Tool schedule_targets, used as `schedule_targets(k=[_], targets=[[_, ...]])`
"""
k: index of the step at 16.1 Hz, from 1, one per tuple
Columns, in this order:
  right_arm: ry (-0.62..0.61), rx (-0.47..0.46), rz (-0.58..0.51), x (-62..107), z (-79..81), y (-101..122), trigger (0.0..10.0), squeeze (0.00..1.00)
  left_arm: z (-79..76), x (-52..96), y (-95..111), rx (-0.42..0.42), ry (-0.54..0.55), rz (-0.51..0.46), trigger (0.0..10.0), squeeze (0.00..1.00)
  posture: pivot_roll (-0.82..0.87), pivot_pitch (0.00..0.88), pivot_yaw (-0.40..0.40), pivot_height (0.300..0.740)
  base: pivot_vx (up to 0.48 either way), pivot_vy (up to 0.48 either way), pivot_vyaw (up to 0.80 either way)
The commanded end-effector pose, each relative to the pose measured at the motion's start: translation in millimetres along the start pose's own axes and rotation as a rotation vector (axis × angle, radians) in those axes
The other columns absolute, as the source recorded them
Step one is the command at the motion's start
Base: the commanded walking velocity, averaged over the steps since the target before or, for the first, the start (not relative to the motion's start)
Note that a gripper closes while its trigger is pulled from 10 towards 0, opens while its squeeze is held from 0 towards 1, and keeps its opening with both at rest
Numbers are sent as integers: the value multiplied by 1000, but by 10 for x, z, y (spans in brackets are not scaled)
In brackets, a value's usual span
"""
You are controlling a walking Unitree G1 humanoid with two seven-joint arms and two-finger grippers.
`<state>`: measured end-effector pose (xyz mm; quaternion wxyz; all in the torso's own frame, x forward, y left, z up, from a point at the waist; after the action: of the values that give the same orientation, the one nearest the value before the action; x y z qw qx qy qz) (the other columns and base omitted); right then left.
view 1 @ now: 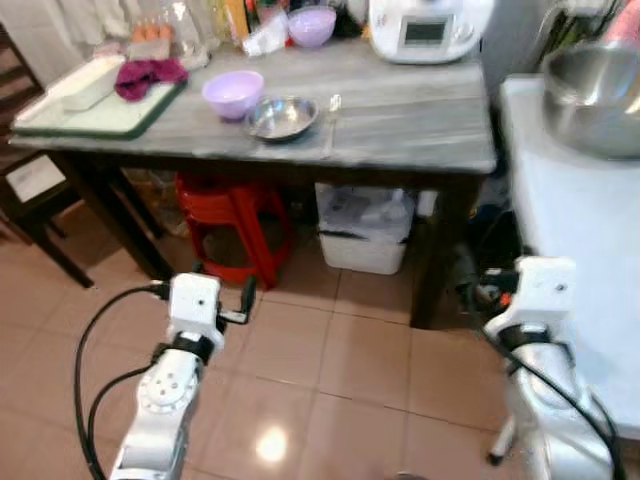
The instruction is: Setting the table
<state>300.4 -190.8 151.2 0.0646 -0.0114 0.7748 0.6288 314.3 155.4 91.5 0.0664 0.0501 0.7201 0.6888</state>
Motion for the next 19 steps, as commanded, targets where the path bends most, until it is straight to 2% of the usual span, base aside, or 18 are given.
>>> schedule_targets(k=[1, 3, 6, 19], targets=[[16, -13, -20, 21, 65, 55, 10000, 0, 75, 21, 13, -14, 9, 3, 10000, 0, -226, 106, 102, 740, 0, -398, 0], [17, -15, -26, 22, 72, 70, 10000, 0, 79, 31, 8, -14, 6, 6, 10000, 0, -225, 105, 102, 740, 0, -398, 0], [30, -14, -27, 32, 102, 76, 10000, 0, 93, 27, 12, -18, 2, 7, 10000, 0, -226, 105, 103, 740, 0, -398, -629], [30, -10, -22, 57, 115, 71, 10000, 0, -20, 17, 11, -2, -28, 8, 10000, 0, -229, 120, 108, 740, 0, -399, 0]])
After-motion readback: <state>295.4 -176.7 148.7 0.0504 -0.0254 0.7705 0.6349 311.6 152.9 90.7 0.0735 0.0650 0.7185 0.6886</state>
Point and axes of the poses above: a point about 5 cm out from each wrist's last joint towards the gripper, its own x axis pointing back from the gripper into the wrist, its own y axis along the axis of the wrist's last joint, z = x × y, the point moved 4 cm from there along -x, pointing out of the wrist towards the gripper, and after that the axes turned 9 degrees about x, right-handed, at the moved point
